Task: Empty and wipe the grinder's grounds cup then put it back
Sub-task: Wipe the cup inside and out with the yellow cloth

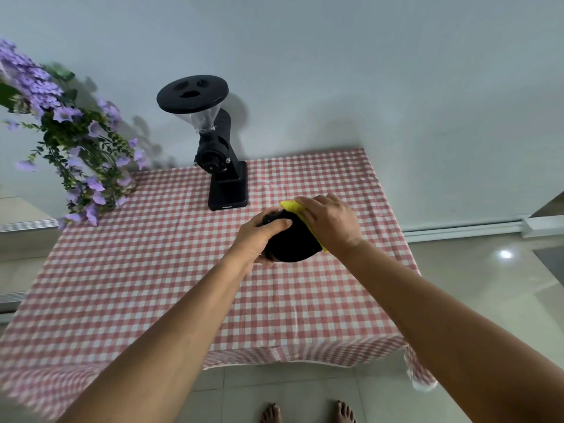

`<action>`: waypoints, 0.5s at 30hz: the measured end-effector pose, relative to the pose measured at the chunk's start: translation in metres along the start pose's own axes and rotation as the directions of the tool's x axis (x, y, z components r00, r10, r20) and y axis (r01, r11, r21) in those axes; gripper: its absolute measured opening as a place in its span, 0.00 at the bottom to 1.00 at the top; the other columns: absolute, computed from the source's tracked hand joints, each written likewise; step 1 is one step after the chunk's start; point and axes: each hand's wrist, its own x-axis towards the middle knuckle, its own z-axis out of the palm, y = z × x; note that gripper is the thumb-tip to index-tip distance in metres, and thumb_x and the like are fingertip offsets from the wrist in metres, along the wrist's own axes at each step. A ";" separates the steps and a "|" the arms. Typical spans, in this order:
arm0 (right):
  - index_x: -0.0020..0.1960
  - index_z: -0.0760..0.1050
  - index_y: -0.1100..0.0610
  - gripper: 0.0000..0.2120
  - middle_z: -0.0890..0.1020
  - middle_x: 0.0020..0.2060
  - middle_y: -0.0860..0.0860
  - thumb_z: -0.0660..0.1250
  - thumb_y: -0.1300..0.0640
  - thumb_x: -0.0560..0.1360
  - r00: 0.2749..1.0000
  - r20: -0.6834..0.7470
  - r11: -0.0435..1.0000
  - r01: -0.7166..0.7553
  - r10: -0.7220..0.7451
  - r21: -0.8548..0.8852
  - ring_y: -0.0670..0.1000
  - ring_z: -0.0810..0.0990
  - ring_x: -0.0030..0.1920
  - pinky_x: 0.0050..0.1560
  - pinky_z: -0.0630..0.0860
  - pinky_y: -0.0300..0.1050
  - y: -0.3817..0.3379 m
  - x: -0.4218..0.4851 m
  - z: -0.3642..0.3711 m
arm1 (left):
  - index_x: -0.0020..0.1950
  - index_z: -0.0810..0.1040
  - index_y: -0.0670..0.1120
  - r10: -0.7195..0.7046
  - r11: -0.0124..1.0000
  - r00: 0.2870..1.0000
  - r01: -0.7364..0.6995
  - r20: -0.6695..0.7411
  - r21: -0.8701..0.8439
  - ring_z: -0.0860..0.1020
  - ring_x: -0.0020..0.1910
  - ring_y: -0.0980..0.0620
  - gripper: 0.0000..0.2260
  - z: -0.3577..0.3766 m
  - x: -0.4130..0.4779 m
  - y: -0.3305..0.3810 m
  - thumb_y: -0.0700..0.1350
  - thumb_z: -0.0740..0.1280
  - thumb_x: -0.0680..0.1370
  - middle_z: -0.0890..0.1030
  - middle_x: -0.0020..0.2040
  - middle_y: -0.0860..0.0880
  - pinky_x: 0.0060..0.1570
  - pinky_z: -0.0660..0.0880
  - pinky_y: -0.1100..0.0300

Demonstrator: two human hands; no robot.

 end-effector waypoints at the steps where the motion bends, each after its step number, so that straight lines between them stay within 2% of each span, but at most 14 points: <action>1: 0.60 0.80 0.54 0.13 0.85 0.45 0.54 0.64 0.51 0.80 0.996 0.050 0.997 -0.075 0.075 0.004 0.59 0.80 0.46 0.41 0.77 0.51 0.001 0.000 -0.001 | 0.56 0.82 0.65 0.014 0.999 1.000 -0.015 -0.023 -0.029 0.82 0.54 0.47 0.15 0.001 0.000 -0.001 0.55 0.77 0.71 0.82 0.58 0.52 0.35 0.84 0.50; 2: 0.60 0.80 0.52 0.13 0.84 0.46 0.53 0.61 0.49 0.81 0.976 0.133 0.985 -0.172 0.170 0.002 0.58 0.80 0.47 0.41 0.75 0.50 0.004 0.001 -0.001 | 0.61 0.80 0.63 0.029 0.997 0.998 -0.033 -0.053 -0.064 0.82 0.54 0.48 0.19 0.002 -0.001 -0.002 0.54 0.76 0.71 0.82 0.59 0.52 0.34 0.83 0.53; 4: 0.53 0.80 0.51 0.13 0.82 0.42 0.51 0.59 0.47 0.81 0.880 0.303 0.926 -0.377 0.366 -0.025 0.56 0.80 0.45 0.39 0.71 0.47 0.006 0.001 0.000 | 0.68 0.78 0.59 0.058 0.988 0.991 -0.074 -0.118 -0.136 0.82 0.53 0.51 0.24 0.000 0.000 -0.003 0.51 0.76 0.72 0.82 0.60 0.52 0.34 0.82 0.56; 6: 0.46 0.78 0.53 0.12 0.80 0.38 0.50 0.59 0.49 0.80 0.818 0.369 0.889 -0.456 0.441 -0.052 0.56 0.81 0.44 0.36 0.69 0.46 0.002 0.004 0.001 | 0.69 0.77 0.58 0.067 0.987 0.989 -0.086 -0.134 -0.134 0.82 0.53 0.51 0.26 -0.001 0.001 -0.003 0.50 0.76 0.72 0.82 0.60 0.52 0.34 0.83 0.56; 7: 0.46 0.78 0.54 0.11 0.79 0.38 0.50 0.59 0.50 0.80 0.826 0.363 0.895 -0.442 0.432 -0.060 0.56 0.81 0.44 0.35 0.68 0.46 -0.001 0.005 0.001 | 0.69 0.77 0.58 0.057 0.991 0.991 -0.071 -0.118 -0.118 0.83 0.53 0.50 0.25 -0.001 0.001 -0.003 0.50 0.76 0.72 0.82 0.60 0.52 0.34 0.83 0.55; 9: 0.52 0.79 0.53 0.11 0.79 0.44 0.50 0.59 0.51 0.80 0.896 0.296 0.941 -0.335 0.331 -0.042 0.55 0.79 0.48 0.38 0.68 0.46 -0.006 0.009 -0.001 | 0.65 0.79 0.58 0.020 0.996 0.998 -0.025 -0.061 -0.081 0.83 0.52 0.47 0.21 0.001 -0.001 -0.001 0.52 0.76 0.73 0.82 0.58 0.50 0.31 0.82 0.54; 11: 0.57 0.79 0.52 0.11 0.79 0.51 0.52 0.61 0.52 0.81 0.972 0.217 0.996 -0.093 0.094 -0.013 0.55 0.77 0.51 0.44 0.72 0.48 -0.011 0.011 -0.006 | 0.57 0.82 0.58 -0.014 1.000 1.000 0.014 -0.012 -0.028 0.83 0.50 0.47 0.14 0.003 -0.002 0.001 0.53 0.76 0.72 0.84 0.55 0.49 0.30 0.81 0.55; 13: 0.58 0.80 0.54 0.10 0.79 0.52 0.55 0.65 0.53 0.79 0.979 0.175 0.994 0.113 -0.108 -0.015 0.58 0.77 0.51 0.45 0.75 0.52 -0.012 0.010 -0.008 | 0.54 0.83 0.58 -0.022 1.000 1.000 0.022 0.005 0.003 0.84 0.48 0.47 0.12 0.004 -0.002 0.003 0.53 0.77 0.72 0.85 0.51 0.50 0.29 0.81 0.56; 15: 0.58 0.80 0.55 0.11 0.78 0.51 0.56 0.65 0.53 0.79 0.982 0.170 0.997 0.079 -0.081 0.021 0.58 0.77 0.49 0.43 0.76 0.52 -0.011 0.009 -0.007 | 0.52 0.83 0.59 -0.008 1.000 1.000 0.008 -0.006 -0.005 0.84 0.47 0.49 0.11 0.004 0.000 0.001 0.53 0.77 0.71 0.85 0.50 0.51 0.29 0.80 0.57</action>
